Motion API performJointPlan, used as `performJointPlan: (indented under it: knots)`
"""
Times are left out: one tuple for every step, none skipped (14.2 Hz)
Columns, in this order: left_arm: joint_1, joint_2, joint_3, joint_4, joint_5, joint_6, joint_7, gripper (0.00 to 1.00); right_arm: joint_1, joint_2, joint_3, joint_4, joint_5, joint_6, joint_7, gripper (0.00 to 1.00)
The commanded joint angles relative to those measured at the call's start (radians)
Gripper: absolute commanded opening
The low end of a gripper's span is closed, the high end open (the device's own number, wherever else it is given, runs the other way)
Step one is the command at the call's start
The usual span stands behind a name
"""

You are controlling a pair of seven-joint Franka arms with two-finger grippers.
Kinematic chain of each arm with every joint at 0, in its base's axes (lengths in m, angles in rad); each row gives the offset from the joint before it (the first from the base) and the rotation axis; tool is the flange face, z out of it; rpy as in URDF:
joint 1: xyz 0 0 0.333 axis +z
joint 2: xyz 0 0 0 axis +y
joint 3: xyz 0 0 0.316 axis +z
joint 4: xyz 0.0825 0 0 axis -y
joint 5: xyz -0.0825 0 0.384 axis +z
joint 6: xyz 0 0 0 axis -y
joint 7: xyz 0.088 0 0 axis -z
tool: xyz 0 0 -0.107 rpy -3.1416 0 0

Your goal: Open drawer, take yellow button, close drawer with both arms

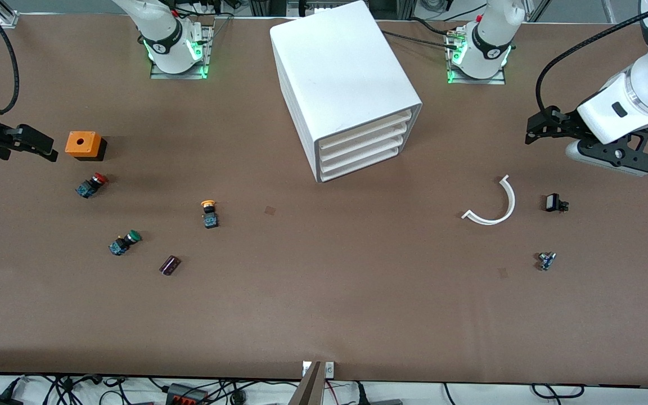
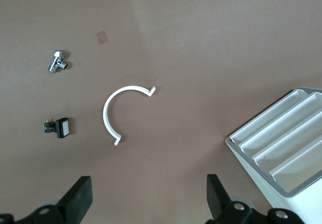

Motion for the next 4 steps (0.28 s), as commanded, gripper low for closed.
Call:
performJointPlan:
  knots:
    - [0.001,0.02,-0.003,0.036,0.021,-0.007,0.009,1.0,-0.002,-0.007,0.004,-0.017,-0.014,0.016,-0.014,1.0]
    - [0.001,0.02,-0.003,0.036,0.026,-0.007,0.009,1.0,-0.002,-0.007,0.004,-0.017,-0.014,0.016,-0.014,1.0]
    - [-0.002,0.025,-0.006,0.036,0.065,0.011,0.009,1.0,-0.002,-0.007,0.004,-0.017,-0.014,0.015,-0.014,1.0]
    - [-0.002,0.027,-0.012,0.035,0.096,0.034,0.006,1.0,-0.002,-0.007,0.004,-0.017,-0.014,0.015,-0.014,1.0]
